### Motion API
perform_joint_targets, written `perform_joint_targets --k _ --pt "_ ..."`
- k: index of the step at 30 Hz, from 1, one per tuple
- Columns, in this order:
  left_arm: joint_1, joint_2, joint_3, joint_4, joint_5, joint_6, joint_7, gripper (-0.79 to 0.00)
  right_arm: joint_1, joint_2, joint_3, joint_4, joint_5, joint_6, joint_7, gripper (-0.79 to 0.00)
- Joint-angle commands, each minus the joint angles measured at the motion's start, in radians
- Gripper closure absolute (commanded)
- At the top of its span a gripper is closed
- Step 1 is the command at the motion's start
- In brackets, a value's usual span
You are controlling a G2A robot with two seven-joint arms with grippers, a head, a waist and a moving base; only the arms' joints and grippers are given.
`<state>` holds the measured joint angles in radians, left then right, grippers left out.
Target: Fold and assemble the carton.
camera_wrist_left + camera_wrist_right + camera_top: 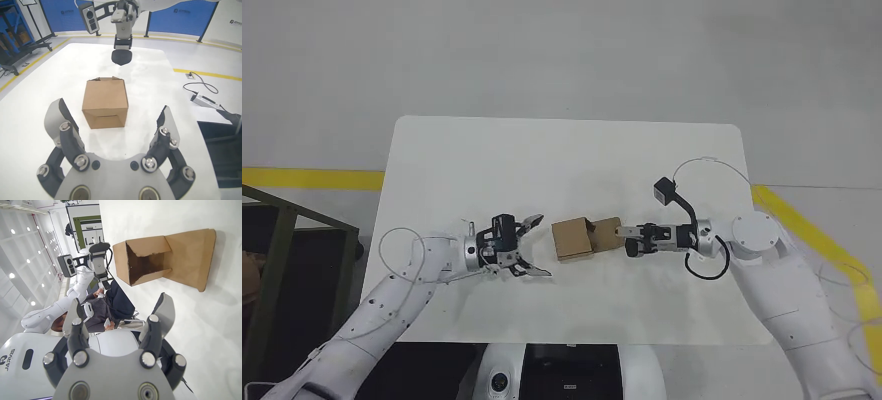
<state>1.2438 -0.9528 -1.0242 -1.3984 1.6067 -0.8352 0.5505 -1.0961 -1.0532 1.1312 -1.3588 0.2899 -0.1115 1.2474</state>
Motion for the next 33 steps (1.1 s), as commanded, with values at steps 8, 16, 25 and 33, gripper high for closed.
perform_joint_targets --k 8,16,25,33 --pt "-0.095 -0.051 0.111 0.06 -0.055 0.077 -0.13 -0.785 0.007 0.002 -0.004 0.017 0.002 -0.01 0.004 -0.656" --pt "-0.122 -0.069 0.146 0.106 -0.055 0.09 -0.124 -0.785 0.003 0.006 -0.001 0.015 0.008 -0.015 0.005 -0.653" --pt "-0.117 -0.076 0.155 0.122 -0.065 0.09 -0.12 -0.785 0.018 0.006 -0.013 0.015 0.007 -0.012 0.005 -0.668" --pt "-0.121 -0.082 0.157 0.142 -0.087 0.081 -0.129 -0.554 0.024 0.008 -0.017 0.018 0.004 -0.006 0.004 -0.665"
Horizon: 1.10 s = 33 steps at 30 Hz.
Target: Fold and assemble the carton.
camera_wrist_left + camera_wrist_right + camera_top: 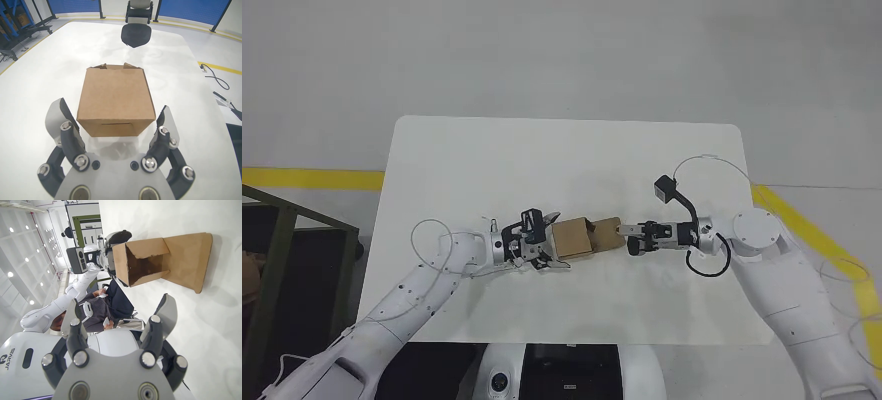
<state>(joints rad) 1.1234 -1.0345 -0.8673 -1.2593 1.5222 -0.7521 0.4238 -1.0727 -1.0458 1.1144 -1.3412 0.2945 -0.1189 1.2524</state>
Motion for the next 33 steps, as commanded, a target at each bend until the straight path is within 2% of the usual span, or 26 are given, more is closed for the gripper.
perform_joint_targets --k 1,3,21,28,33 --pt "-0.002 -0.002 0.001 0.005 -0.004 -0.004 -0.004 -0.52 0.002 0.0 -0.001 0.0 -0.001 0.002 -0.001 -0.668" --pt "-0.003 -0.003 0.002 0.01 -0.009 -0.005 -0.006 -0.489 0.004 0.0 -0.004 0.0 0.0 0.004 -0.001 -0.665" --pt "-0.008 -0.005 -0.032 0.013 -0.055 -0.027 0.021 -0.52 0.014 0.005 -0.003 0.018 0.006 0.001 -0.007 -0.659" --pt "0.012 0.007 -0.077 -0.016 -0.062 -0.044 0.079 -0.523 0.017 0.016 0.045 0.082 0.013 -0.009 -0.014 -0.585" --pt "0.035 0.02 -0.107 -0.049 -0.037 -0.064 0.119 -0.493 0.045 0.012 0.039 0.159 0.067 -0.009 0.021 -0.659"
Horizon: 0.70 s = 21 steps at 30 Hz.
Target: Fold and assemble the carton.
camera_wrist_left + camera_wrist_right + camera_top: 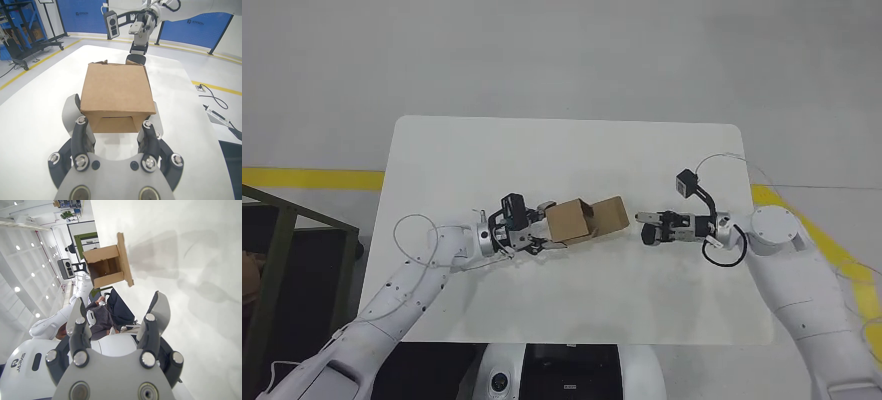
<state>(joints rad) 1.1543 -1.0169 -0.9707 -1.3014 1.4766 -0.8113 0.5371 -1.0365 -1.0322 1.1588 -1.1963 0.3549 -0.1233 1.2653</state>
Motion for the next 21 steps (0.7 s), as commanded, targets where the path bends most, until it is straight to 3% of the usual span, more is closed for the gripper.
perform_joint_targets --k 1,6,10,13,15,21 --pt "0.008 0.005 -0.007 -0.013 0.017 -0.013 0.012 -0.489 0.018 -0.005 -0.011 0.026 0.023 -0.017 0.016 -0.662" --pt "0.02 0.011 -0.015 -0.021 0.037 -0.038 0.026 -0.502 0.093 -0.027 -0.087 0.098 0.017 -0.051 0.074 -0.634" --pt "0.018 0.011 -0.015 -0.023 0.032 -0.05 0.034 -0.502 0.148 -0.052 -0.161 0.148 0.012 -0.08 0.118 -0.57" --pt "0.014 0.008 -0.007 -0.024 0.028 -0.061 0.035 -0.508 0.18 -0.071 -0.209 0.188 0.009 -0.111 0.13 -0.489" --pt "0.008 0.006 0.002 -0.025 0.032 -0.076 0.032 -0.514 0.2 -0.082 -0.232 0.214 0.012 -0.135 0.135 -0.391" --pt "-0.007 0.002 0.019 -0.015 0.038 -0.101 0.036 -0.529 0.249 -0.105 -0.28 0.275 0.001 -0.184 0.146 -0.243"
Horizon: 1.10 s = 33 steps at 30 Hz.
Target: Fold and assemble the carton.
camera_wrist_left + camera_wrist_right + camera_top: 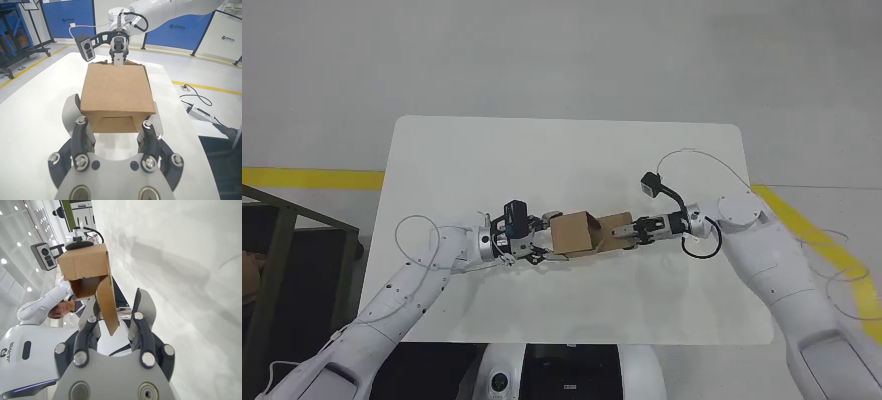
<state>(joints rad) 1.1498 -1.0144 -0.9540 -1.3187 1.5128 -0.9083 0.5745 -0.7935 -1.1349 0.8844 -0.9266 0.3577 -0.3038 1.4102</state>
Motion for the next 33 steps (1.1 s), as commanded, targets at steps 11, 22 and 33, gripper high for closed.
perform_joint_targets --k 11,22,33 --pt "-0.041 -0.008 0.026 0.04 -0.029 -0.081 -0.089 -0.588 0.045 -0.003 -0.042 -0.051 -0.156 0.102 -0.035 0.0" --pt "-0.068 -0.017 0.058 0.041 -0.106 -0.104 -0.196 -0.597 0.026 0.012 -0.043 -0.17 -0.257 0.216 -0.068 0.0" --pt "-0.096 -0.019 0.096 0.05 -0.201 -0.104 -0.292 -0.683 -0.024 0.03 -0.017 -0.306 -0.281 0.264 -0.086 0.0"
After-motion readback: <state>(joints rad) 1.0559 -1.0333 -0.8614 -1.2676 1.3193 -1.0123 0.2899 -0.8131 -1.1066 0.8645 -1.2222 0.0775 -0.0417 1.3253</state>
